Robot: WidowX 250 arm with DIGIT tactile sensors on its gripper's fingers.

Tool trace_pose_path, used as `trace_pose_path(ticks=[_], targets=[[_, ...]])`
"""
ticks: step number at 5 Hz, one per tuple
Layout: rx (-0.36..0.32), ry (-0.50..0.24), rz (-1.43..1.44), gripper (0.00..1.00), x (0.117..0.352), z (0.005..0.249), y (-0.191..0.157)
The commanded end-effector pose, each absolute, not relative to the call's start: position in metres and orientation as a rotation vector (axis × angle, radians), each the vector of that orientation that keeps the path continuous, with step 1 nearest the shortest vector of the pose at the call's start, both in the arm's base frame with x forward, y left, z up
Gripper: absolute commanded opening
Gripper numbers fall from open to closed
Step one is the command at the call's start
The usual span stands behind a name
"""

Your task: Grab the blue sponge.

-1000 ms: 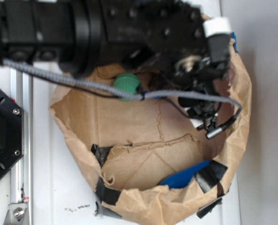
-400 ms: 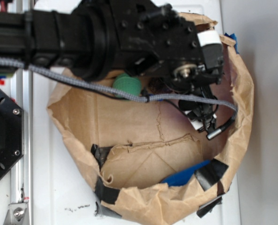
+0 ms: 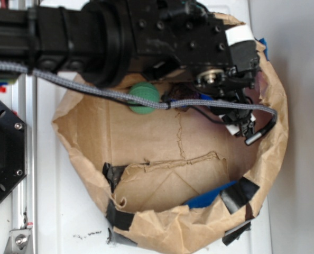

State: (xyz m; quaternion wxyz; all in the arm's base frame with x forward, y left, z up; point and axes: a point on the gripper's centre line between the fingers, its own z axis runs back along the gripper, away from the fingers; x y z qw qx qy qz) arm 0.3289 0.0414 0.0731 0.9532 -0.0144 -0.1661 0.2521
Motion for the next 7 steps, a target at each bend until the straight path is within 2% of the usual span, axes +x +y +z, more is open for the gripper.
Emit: trace_pose_path(ticks=[1,3,5,6,7], targets=[[-0.036,-0.373,0.537,1.00,0.336,0.073,0.054],[-0.035,-0.333,0.501,1.00,0.338,0.047,0.052],[-0.028,-0.337,0.474,0.99,0.337,0.043,0.049],[-0.022,-0.336,0.482,0.00,0.336,0.043,0.049],[-0.014,-0.346,0.469,0.00,0.335,0.044,0.049]])
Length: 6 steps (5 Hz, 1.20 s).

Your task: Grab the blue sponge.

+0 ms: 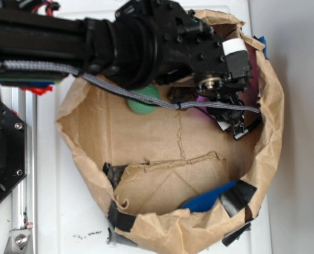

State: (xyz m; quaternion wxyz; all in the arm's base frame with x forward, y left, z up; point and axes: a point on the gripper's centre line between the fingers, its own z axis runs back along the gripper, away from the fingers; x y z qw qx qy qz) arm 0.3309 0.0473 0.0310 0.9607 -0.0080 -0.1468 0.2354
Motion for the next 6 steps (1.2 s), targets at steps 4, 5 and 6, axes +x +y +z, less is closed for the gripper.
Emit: trace_pose_path(ticks=[4,5,6], targets=[[-0.115,-0.192,0.403,0.00,0.295,0.087,0.047],[-0.174,-0.197,0.289,0.00,0.276,0.115,0.025],[-0.255,-0.140,0.212,0.00,0.261,0.146,0.009]])
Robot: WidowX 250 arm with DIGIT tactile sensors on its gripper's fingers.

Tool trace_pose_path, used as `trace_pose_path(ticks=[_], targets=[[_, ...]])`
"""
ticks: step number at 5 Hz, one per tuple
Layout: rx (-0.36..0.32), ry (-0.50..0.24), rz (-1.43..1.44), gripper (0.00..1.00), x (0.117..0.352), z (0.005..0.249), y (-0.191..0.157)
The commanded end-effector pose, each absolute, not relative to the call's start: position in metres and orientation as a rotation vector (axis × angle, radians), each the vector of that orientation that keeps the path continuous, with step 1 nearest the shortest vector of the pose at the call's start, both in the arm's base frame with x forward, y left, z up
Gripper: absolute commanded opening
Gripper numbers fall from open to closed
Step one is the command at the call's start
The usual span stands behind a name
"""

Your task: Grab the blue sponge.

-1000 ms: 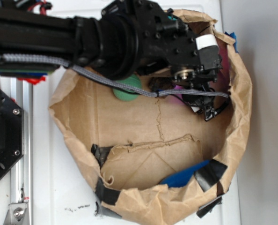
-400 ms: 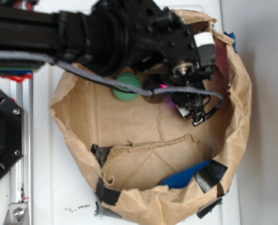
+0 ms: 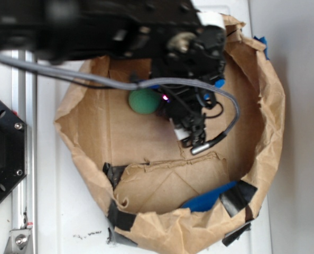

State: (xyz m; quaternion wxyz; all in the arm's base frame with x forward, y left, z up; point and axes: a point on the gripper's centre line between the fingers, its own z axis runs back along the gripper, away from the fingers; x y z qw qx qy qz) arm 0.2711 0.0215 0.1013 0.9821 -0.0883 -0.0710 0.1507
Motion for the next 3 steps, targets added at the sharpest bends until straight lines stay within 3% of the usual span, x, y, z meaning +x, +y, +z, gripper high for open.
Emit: trace_pose_path(ticks=[1,2,3], targets=[[-0.262,-0.126,0.162,0.00,0.2549,0.1592,0.0039],[-0.261,-0.131,0.149,0.00,0.2574,0.1620,0.0027],[-0.215,-0.145,0.151,0.00,0.2600,0.1617,0.0021]])
